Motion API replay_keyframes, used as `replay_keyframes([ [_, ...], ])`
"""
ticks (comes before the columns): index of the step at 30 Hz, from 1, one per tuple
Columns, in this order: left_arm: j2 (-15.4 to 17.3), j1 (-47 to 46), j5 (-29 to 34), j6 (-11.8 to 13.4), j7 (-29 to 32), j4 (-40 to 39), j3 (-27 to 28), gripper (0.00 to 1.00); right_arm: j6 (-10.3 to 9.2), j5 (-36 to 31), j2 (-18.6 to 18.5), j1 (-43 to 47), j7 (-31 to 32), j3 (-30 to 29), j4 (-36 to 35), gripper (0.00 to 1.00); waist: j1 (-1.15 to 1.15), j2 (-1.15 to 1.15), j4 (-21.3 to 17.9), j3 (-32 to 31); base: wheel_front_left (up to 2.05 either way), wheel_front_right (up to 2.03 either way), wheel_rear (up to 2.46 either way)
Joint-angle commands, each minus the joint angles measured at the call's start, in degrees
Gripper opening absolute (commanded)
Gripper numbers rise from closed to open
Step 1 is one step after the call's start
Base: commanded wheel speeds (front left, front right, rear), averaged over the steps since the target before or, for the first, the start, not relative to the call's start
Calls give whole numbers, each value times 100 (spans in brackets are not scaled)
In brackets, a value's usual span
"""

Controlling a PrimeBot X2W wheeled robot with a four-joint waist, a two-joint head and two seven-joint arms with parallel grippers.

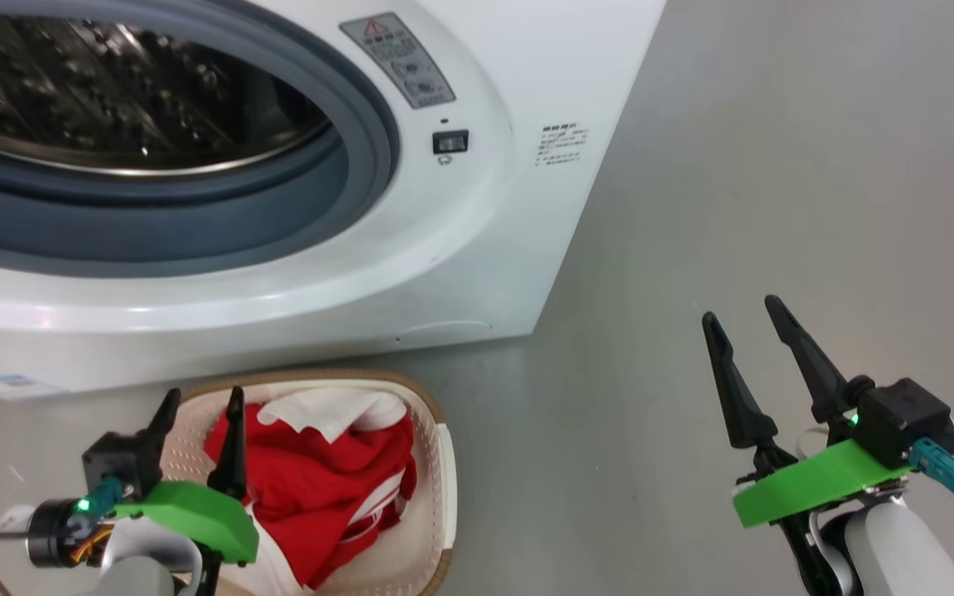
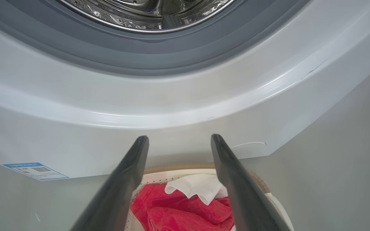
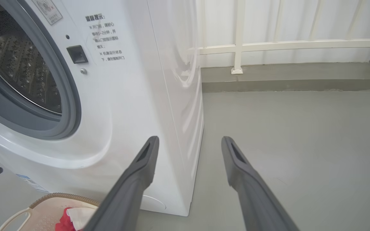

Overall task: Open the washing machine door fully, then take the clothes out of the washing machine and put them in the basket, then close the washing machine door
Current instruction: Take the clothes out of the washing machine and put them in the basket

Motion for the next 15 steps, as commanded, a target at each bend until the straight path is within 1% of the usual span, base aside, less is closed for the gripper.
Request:
replay_keyframes([
  [1,109,207,55,-32,-29,-302,229,100,36,44,-72,124,-36,75,-101,100,0,0,39,-292,0,0,0],
  [5,79,469,89,-42,-29,-755,338,100,36,53,-100,262,-36,39,-91,100,0,0,63,-485,0,0,0],
  [6,60,582,96,-47,-29,-968,382,100,36,57,-116,324,-36,19,-89,100,0,0,81,-568,0,0,0],
  [15,-8,1036,119,-59,-29,-1884,518,100,36,39,-162,600,-36,-88,-103,100,0,0,161,-892,0,0,0],
])
